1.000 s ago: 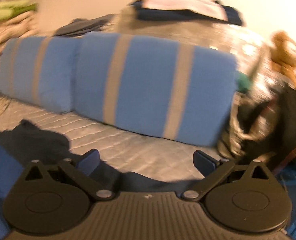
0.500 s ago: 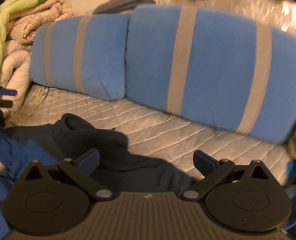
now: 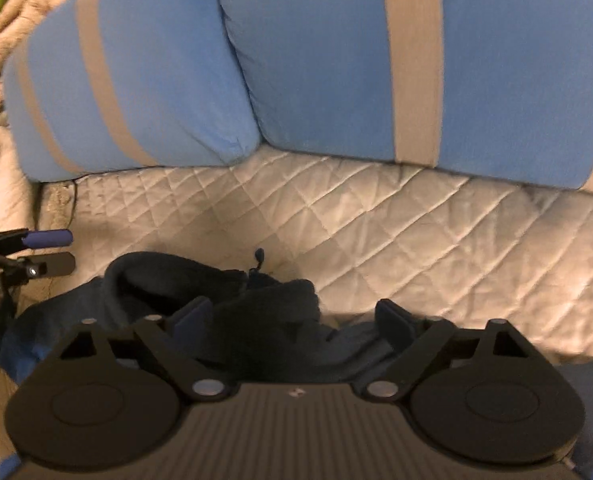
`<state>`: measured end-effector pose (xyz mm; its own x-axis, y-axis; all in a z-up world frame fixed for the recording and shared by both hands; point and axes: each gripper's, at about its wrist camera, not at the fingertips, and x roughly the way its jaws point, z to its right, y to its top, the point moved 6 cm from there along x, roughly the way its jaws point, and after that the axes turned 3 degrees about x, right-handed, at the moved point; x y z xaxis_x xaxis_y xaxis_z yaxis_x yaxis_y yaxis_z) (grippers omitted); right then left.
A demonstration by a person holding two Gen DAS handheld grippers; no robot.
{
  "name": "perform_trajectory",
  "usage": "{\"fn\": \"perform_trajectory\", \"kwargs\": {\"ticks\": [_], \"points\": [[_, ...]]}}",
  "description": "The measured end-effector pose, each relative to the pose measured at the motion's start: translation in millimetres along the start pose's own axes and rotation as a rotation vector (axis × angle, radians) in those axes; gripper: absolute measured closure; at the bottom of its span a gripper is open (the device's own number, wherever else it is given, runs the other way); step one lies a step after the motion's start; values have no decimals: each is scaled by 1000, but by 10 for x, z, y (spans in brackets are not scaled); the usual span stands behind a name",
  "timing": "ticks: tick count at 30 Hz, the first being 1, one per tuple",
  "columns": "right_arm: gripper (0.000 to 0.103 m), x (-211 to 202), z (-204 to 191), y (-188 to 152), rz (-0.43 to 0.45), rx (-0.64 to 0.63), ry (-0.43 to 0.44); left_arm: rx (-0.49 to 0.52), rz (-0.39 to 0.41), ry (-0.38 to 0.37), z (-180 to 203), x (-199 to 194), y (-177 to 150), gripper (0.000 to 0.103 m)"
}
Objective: Fold clothes
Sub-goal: 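Grasp the dark navy hood with the left gripper while the right gripper grasps the hoodie body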
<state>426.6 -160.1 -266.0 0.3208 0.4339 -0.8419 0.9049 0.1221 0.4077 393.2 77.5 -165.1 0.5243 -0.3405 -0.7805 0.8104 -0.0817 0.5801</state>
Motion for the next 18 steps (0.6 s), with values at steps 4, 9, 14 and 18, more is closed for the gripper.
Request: {"fn": "perform_trajectory", "kwargs": {"ticks": [4, 9, 14, 18], "points": [[16, 301, -60, 41, -55, 23, -8, -33, -110, 19, -49, 341, 11, 53], [57, 447, -47, -19, -113, 24, -31, -38, -175, 27, 3, 493, -102, 87], [89, 301, -24, -104, -72, -41, -79, 79, -109, 112, 96, 207, -227, 92], [94, 51, -56, -278, -12, -118, -84, 177, -45, 167, 196, -21, -447, 92]]}}
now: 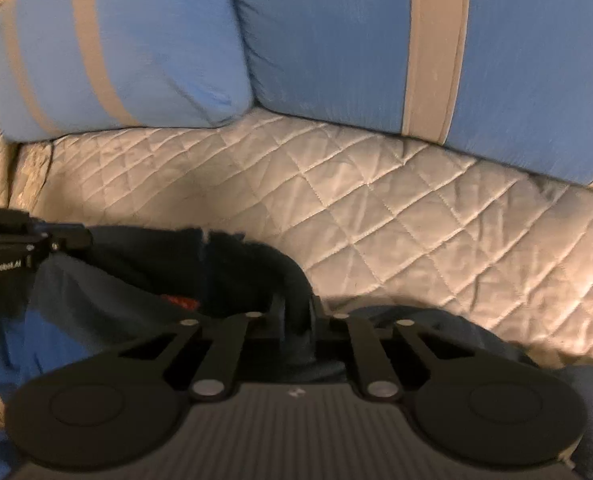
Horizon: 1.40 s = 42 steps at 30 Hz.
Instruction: Fold clothes
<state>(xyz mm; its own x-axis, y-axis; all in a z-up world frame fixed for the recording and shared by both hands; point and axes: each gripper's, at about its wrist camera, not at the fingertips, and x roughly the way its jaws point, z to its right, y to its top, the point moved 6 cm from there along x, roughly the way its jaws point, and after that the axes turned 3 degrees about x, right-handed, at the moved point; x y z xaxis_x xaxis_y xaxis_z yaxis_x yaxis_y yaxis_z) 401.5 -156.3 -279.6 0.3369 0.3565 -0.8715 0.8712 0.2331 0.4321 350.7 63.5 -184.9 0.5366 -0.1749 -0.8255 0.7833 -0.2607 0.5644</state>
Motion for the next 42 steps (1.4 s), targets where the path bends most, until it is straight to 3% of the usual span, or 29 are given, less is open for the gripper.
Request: {"fn": "perform_trajectory", "kwargs": {"ticks": [9, 13, 18, 22, 25, 28, 32, 36, 42], "points": [[96, -429, -172, -444, 84, -136, 24, 209, 134, 40, 306, -392, -475, 93], [96, -540, -240, -661, 94, -226, 33, 293, 147, 40, 418, -507, -631, 93], [96, -539, -354, -944, 77, -378, 35, 450, 103, 54, 575, -447, -836, 93], [96, -531, -396, -1060, 75, -443, 61, 489, 102, 53, 582, -443, -893, 94], [96, -566, -415, -1074, 103, -460, 47, 482, 117, 52, 566, -502, -845, 94], [96, -604, -398, -931, 152, -441, 42, 443, 155, 76, 496, -551, -600, 95], [97, -573, -322, -580, 198, -345, 57, 308, 207, 54, 319, -540, -98, 95], [97, -431, -170, -241, 212, -199, 97, 152, 190, 13, 155, -333, 218, 96], [97, -109, 17, 39, 214, -61, 111, -55, 130, -41, -61, 62, 336, 92]]}}
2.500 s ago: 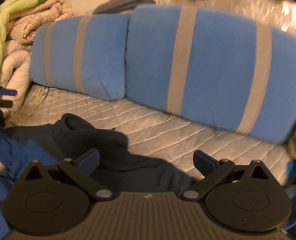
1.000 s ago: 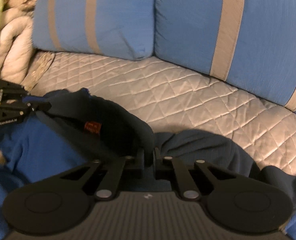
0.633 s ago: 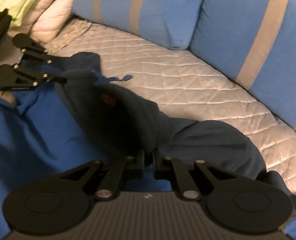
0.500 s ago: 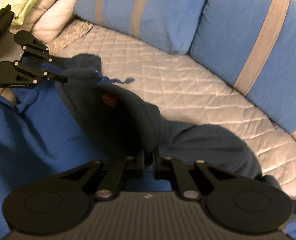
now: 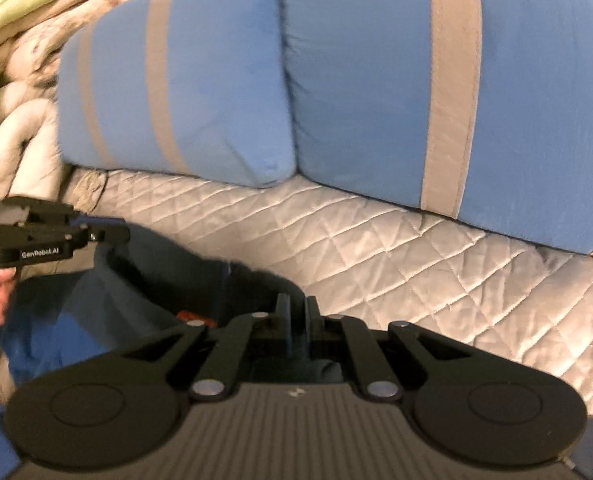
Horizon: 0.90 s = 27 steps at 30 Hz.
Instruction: Fold clothes
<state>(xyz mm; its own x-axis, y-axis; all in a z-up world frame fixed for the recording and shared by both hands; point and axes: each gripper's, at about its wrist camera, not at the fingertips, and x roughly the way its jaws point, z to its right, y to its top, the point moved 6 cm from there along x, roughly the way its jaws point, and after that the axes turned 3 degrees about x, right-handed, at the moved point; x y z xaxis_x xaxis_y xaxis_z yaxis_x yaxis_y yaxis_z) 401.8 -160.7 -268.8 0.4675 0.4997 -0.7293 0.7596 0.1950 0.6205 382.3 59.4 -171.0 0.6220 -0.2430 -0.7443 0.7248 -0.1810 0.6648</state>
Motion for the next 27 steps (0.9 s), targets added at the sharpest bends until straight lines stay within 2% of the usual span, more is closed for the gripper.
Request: {"fn": "perform_trajectory", "kwargs": {"ticks": [2, 4, 5, 7, 10, 11, 13, 14, 16, 18, 20, 25, 27], "points": [[97, 86, 23, 0, -4, 12, -11, -58, -16, -21, -77, 89, -12, 92], [97, 120, 24, -11, -4, 17, -11, -99, 2, -57, -177, 35, -17, 84], [97, 125, 28, -17, -2, 22, -10, -119, 13, -76, -227, 5, -19, 73], [96, 110, 52, -29, 2, 38, 6, -159, 33, -113, -329, -57, -22, 57], [91, 99, 117, -34, 12, 68, 24, -164, 73, -150, -480, -217, -43, 49], [91, 93, 139, -38, 15, 75, 29, -154, 75, -173, -510, -243, -63, 48], [82, 62, 183, -45, 26, 91, 30, -111, 72, -216, -533, -281, -111, 48], [65, 38, 207, -46, 33, 102, 36, -78, 68, -235, -525, -294, -140, 48], [54, -11, 253, -49, 48, 122, 55, 33, 59, -245, -448, -321, -215, 48], [32, -79, 291, -65, 65, 127, 57, 141, 53, -234, -356, -337, -310, 48], [27, -160, 334, -89, 81, 130, 59, 211, 43, -239, -274, -320, -379, 48], [23, -338, 427, -175, 104, 137, 91, 292, 36, -314, -90, -192, -433, 48], [21, -399, 457, -205, 109, 132, 97, 272, 6, -324, -63, -120, -413, 48]]}}
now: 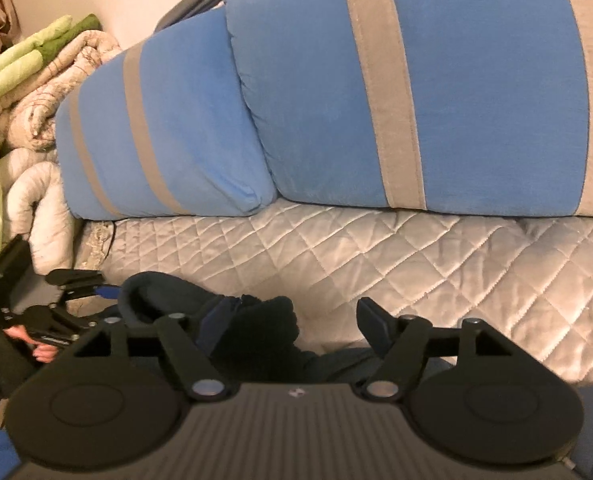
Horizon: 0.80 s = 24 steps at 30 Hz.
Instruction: Fold clothes
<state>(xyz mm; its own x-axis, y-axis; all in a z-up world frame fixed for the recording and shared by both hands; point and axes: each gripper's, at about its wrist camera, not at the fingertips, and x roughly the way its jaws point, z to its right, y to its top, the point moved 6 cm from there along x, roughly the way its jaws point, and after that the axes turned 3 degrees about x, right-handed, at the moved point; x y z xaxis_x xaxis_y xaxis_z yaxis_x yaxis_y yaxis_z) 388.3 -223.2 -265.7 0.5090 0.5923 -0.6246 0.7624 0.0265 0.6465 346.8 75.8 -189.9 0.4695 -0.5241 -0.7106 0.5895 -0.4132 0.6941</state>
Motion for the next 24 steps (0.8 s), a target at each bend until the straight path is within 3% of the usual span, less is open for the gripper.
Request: {"fn": "perform_trajectory", "kwargs": {"ticks": [5, 7, 8, 11, 15, 19, 23, 24], "points": [[14, -102, 52, -90, -21, -68, 42, -153, -22, -82, -150, 150, 37, 49], [10, -104, 59, -134, -26, -102, 63, -198, -2, -105, -170, 147, 39, 57], [8, -85, 50, -157, -29, -120, 75, -220, 8, -117, -179, 145, 40, 66], [5, 24, -13, -222, -41, -184, 107, -238, 20, -109, -177, 120, 41, 74], [5, 304, -118, -323, -77, -272, 142, -254, 28, -106, -184, 111, 34, 75], [5, 689, -132, -425, -142, -284, 150, -271, 36, -102, -191, 102, 28, 75], [10, 921, -165, -420, -162, -230, 228, -293, 36, -97, -208, 110, 34, 77], [24, 955, -182, -404, -163, -218, 242, -300, 34, -95, -215, 117, 39, 81]]}}
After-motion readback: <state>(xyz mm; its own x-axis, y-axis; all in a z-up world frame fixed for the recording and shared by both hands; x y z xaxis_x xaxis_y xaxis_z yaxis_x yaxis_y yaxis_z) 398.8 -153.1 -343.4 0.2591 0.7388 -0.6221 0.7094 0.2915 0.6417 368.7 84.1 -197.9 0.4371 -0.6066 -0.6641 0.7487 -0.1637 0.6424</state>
